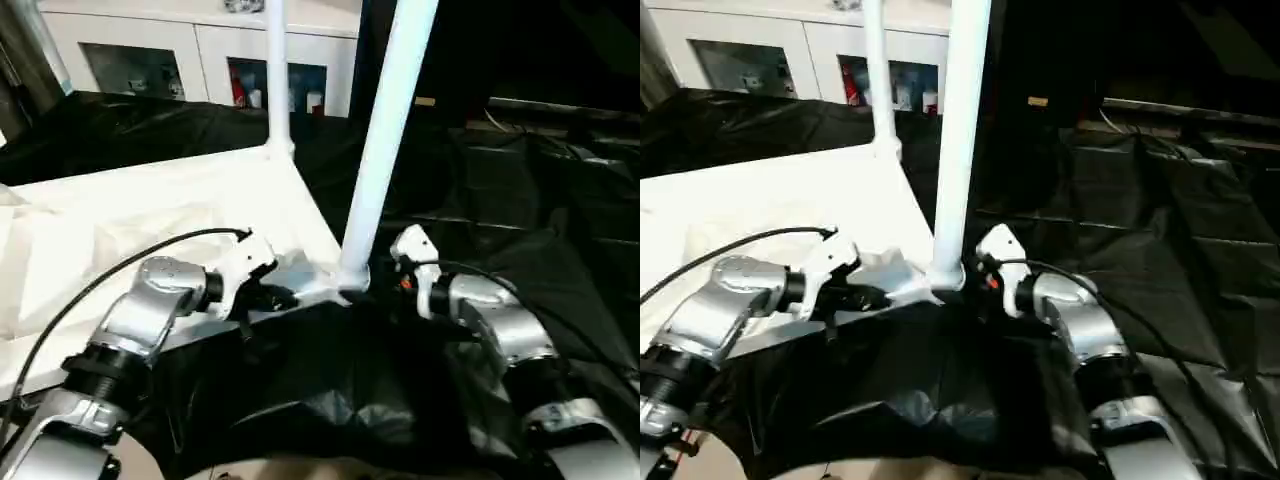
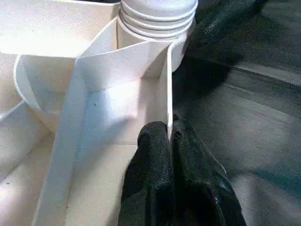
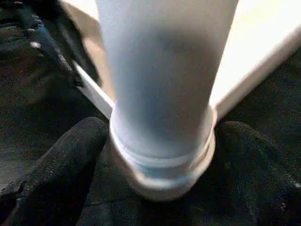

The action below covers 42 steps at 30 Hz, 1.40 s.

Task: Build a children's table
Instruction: Rotate leg to tighten

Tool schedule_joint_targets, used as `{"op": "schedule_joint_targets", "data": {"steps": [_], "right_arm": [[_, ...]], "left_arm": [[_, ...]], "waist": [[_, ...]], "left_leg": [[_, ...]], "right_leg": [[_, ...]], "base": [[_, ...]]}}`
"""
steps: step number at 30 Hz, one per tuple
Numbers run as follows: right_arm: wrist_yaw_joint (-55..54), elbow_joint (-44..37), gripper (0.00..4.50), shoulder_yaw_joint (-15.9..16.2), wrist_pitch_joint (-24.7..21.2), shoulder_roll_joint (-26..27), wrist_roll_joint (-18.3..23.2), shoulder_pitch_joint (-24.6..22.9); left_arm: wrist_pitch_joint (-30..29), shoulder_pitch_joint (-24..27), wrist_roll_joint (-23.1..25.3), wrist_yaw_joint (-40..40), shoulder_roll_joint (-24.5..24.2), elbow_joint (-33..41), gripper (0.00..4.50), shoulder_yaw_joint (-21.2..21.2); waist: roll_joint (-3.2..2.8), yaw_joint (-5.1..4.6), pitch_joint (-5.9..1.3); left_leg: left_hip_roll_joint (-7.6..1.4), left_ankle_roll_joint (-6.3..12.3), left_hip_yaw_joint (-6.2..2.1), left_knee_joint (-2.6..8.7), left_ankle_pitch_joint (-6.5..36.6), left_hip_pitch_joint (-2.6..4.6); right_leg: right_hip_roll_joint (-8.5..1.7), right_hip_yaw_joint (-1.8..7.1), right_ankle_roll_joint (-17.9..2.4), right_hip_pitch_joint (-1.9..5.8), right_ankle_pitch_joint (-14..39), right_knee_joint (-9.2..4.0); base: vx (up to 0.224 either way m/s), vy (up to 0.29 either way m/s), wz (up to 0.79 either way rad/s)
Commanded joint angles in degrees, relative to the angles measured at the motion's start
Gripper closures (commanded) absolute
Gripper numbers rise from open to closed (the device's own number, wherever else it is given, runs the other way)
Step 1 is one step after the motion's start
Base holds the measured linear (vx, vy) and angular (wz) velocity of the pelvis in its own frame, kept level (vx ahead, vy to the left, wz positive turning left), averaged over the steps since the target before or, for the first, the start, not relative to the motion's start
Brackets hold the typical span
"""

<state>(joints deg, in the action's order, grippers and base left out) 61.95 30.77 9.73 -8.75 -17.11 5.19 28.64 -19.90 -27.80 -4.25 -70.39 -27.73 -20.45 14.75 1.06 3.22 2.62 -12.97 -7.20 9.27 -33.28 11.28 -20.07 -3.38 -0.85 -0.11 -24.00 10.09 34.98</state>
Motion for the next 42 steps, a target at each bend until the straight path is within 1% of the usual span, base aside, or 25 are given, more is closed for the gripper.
{"op": "schedule_joint_targets", "data": {"steps": [1,3,7,8,11,13,16,17,20,21,22,25,28,30,31,32,33,35,36,37,38,39,40,41,42], "right_arm": [[2.09,-2.59,0.22,1.06,-0.22,-0.62,0.73,-0.38],[2.83,-3.10,0.22,1.41,0.11,-1.07,0.58,-0.46],[2.93,-2.79,0.22,1.48,0.37,-1.25,0.51,-0.15],[3.07,-2.66,0.49,1.53,0.43,-1.30,0.59,-0.02],[3.89,-2.92,0.63,1.71,-0.14,-1.42,0.82,0.05],[4.13,-2.93,0.92,1.64,-0.51,-1.29,1.07,0.07],[4.43,-2.77,1.11,1.66,-0.70,-1.09,1.26,0.21],[4.52,-2.78,1.35,1.72,-0.82,-0.98,1.43,0.22],[4.76,-2.79,1.48,1.77,-1.21,-0.87,1.75,0.19],[4.83,-2.82,1.64,1.81,-1.28,-0.77,1.81,0.11],[4.88,-2.79,1.70,1.85,-1.38,-0.62,1.86,-0.04],[4.91,-2.72,1.77,1.88,-1.48,-0.47,1.94,-0.21],[3.70,-2.14,1.78,1.45,-1.78,0.55,2.50,-0.73],[1.01,-0.84,1.80,1.07,-1.74,1.70,2.03,-0.81],[-0.99,0.06,1.80,0.86,-1.56,2.42,1.56,-0.70],[-7.34,2.91,1.80,0.18,-0.97,4.69,0.03,-0.32],[-10.16,4.18,1.80,-0.10,-0.69,5.67,-0.69,-0.13],[-23.01,9.96,1.80,-1.96,-0.75,10.29,-2.58,1.65],[-23.01,9.96,1.80,-1.96,-0.75,10.29,-2.58,1.65],[-27.15,11.75,1.80,-2.59,-0.97,11.76,-3.06,2.36],[-31.74,13.69,1.80,-2.67,-0.96,13.39,-4.06,3.24],[-33.03,14.07,1.80,-2.61,-0.68,14.03,-4.37,3.48],[-34.82,14.59,1.80,-2.52,-0.31,14.91,-4.78,3.81],[-37.43,15.18,1.80,-1.99,1.58,16.88,-5.55,4.51],[-37.28,15.05,1.80,-1.84,2.17,17.29,-5.53,4.56]], "left_arm": [[0.31,0.23,-1.75,-2.93,0.19,1.79,4.50,1.66],[0.85,0.50,-2.09,-4.25,-0.06,2.12,4.50,2.22],[1.33,0.45,-2.08,-4.60,0.05,1.87,4.50,2.08],[1.56,0.36,-1.96,-4.50,0.16,1.63,4.50,1.95],[2.10,0.29,-1.87,-4.13,0.25,1.24,4.50,1.74],[2.27,0.30,-1.87,-3.99,0.26,1.09,4.50,1.68],[2.62,0.40,-2.01,-3.63,0.24,0.83,4.50,1.60],[2.69,0.53,-2.06,-3.57,0.19,0.85,4.50,1.57],[2.68,0.61,-2.08,-3.55,0.18,0.88,4.50,1.51],[2.71,0.63,-2.12,-3.48,0.21,0.82,4.50,1.44],[2.74,0.65,-2.18,-3.25,0.29,0.75,4.50,1.29],[2.65,0.69,-2.30,-2.80,0.51,0.70,4.50,1.01],[2.49,-0.20,-2.02,1.22,2.37,-0.83,4.50,-0.38],[2.39,-1.17,-1.40,4.44,3.82,-2.32,4.50,-1.08],[2.29,-1.69,-1.05,5.99,4.54,-3.05,4.50,-1.30],[1.97,-3.33,0.04,10.79,6.78,-5.31,4.50,-1.96],[1.83,-4.02,0.52,12.78,7.71,-6.26,4.50,-2.20],[1.30,-6.79,1.60,19.44,11.81,-9.46,4.50,-2.85],[1.30,-6.79,1.60,19.44,11.81,-9.46,4.50,-2.85],[1.13,-7.59,1.81,21.23,13.08,-10.29,4.50,-3.00],[0.96,-8.32,2.03,22.51,14.47,-10.93,4.50,-2.79],[0.93,-8.48,2.16,22.66,14.86,-11.00,4.50,-2.54],[0.90,-8.69,2.34,22.87,15.41,-11.10,4.50,-2.20],[0.95,-8.86,2.56,22.52,16.42,-10.97,4.50,-1.25],[0.95,-8.76,2.53,22.29,16.53,-10.79,4.50,-1.08]], "waist": [[-0.34,0.28,-3.42],[-0.40,0.52,-3.38],[-0.35,0.60,-3.30],[-0.24,0.63,-3.33],[-0.14,0.64,-3.45],[-0.12,0.69,-3.46],[-0.12,0.73,-3.46],[-0.06,0.73,-3.43],[-0.05,0.77,-3.43],[0.03,0.77,-3.44],[0.03,0.80,-3.46],[0.02,0.80,-3.46],[0.07,0.81,-3.45],[0.08,0.75,-3.27],[0.09,0.80,-3.25],[0.21,0.78,-3.20],[0.09,0.72,-3.03],[0.09,0.67,-3.11],[0.03,0.48,-3.14],[-0.08,0.43,-3.18],[-0.22,0.36,-3.21],[-0.12,0.12,-3.19],[-0.37,0.14,-3.16],[-0.23,0.11,-3.28],[-0.30,0.11,-3.26]], "left_leg": [[0.44,3.15,1.24,3.47,8.61,0.09],[0.39,2.94,1.27,3.52,9.27,0.26],[0.46,1.99,1.14,3.63,10.12,0.12],[0.49,1.83,1.14,3.61,10.44,0.17],[0.55,1.97,1.12,3.53,9.59,0.01],[0.57,2.16,1.12,3.49,8.95,-0.05],[0.55,2.30,1.12,3.49,8.71,-0.04],[0.56,2.32,1.13,3.50,8.95,-0.08],[0.54,2.22,1.11,3.52,8.93,-0.06],[0.55,2.20,1.11,3.51,8.84,-0.09],[0.57,2.18,1.12,3.48,8.70,-0.08],[0.56,2.24,1.11,3.48,8.36,-0.13],[0.58,2.20,1.14,3.46,8.50,-0.10],[0.64,1.90,1.18,3.56,9.47,-0.10],[0.61,1.68,1.19,3.57,9.89,0.06],[0.68,1.19,1.16,3.61,9.73,-0.09],[0.78,0.45,1.21,3.65,10.82,0.19],[0.89,-0.37,1.09,3.74,11.28,0.08],[0.94,-0.87,1.01,3.76,11.42,0.12],[0.97,-0.90,0.88,3.83,11.32,-0.03],[0.93,-0.95,0.88,3.79,11.50,0.06],[0.98,-0.86,0.94,3.79,11.65,-0.08],[1.05,-0.97,0.83,3.83,11.66,-0.13],[1.03,-0.91,0.86,3.79,11.96,-0.13],[1.02,-0.71,0.88,3.81,12.27,-0.12]], "right_leg": [[-2.41,1.07,-14.61,3.46,4.96,-3.22],[-2.43,1.10,-14.49,3.28,6.19,-3.31],[-2.44,1.10,-14.01,3.33,7.45,-3.33],[-2.44,1.10,-13.72,3.32,8.18,-3.39],[-2.46,1.13,-13.47,3.46,7.51,-3.29],[-2.45,1.12,-13.49,3.46,6.91,-3.23],[-2.45,1.10,-13.56,3.44,6.70,-3.21],[-2.46,1.10,-13.51,3.47,7.14,-3.24],[-2.49,1.10,-13.31,3.43,7.72,-3.26],[-2.50,1.10,-13.24,3.45,7.80,-3.26],[-2.49,1.11,-13.15,3.44,7.84,-3.27],[-2.49,1.10,-13.19,3.46,7.35,-3.21],[-2.49,1.10,-13.18,3.42,7.65,-3.27],[-2.49,1.16,-12.54,3.24,10.25,-3.57],[-2.54,1.16,-12.44,3.14,11.09,-3.73],[-2.59,1.24,-11.85,3.18,12.36,-3.79],[-2.61,1.26,-11.21,2.85,15.16,-4.20],[-2.68,1.23,-9.98,2.98,18.02,-4.39],[-2.70,1.24,-9.55,2.89,18.90,-4.46],[-2.73,1.17,-9.09,3.04,19.26,-4.47],[-2.73,1.20,-9.04,2.87,18.75,-4.49],[-2.61,1.20,-9.09,2.89,18.58,-4.52],[-2.65,1.13,-8.99,2.93,18.81,-4.51],[-2.66,1.13,-8.68,2.91,18.99,-4.59],[-2.68,1.17,-8.57,2.83,19.06,-4.62]], "base": [[0.000,0.000,0.00],[0.000,0.000,0.00],[0.000,0.000,0.00],[0.000,0.000,0.00],[0.000,0.000,0.00],[0.000,0.000,0.00],[0.000,0.000,0.00],[0.000,0.000,0.00],[0.000,0.000,0.00],[0.000,0.000,0.00],[0.000,0.000,0.00],[0.000,0.000,0.00],[0.000,0.000,0.00],[0.000,0.000,0.00],[0.000,0.000,0.00],[0.000,0.000,0.00],[0.000,0.000,0.00],[0.000,0.000,0.00],[0.000,0.000,0.00],[0.000,0.000,0.00],[0.000,0.000,0.00],[0.000,0.000,0.00],[0.000,0.000,0.00],[0.000,0.000,0.00],[0.000,0.000,0.00]]}}
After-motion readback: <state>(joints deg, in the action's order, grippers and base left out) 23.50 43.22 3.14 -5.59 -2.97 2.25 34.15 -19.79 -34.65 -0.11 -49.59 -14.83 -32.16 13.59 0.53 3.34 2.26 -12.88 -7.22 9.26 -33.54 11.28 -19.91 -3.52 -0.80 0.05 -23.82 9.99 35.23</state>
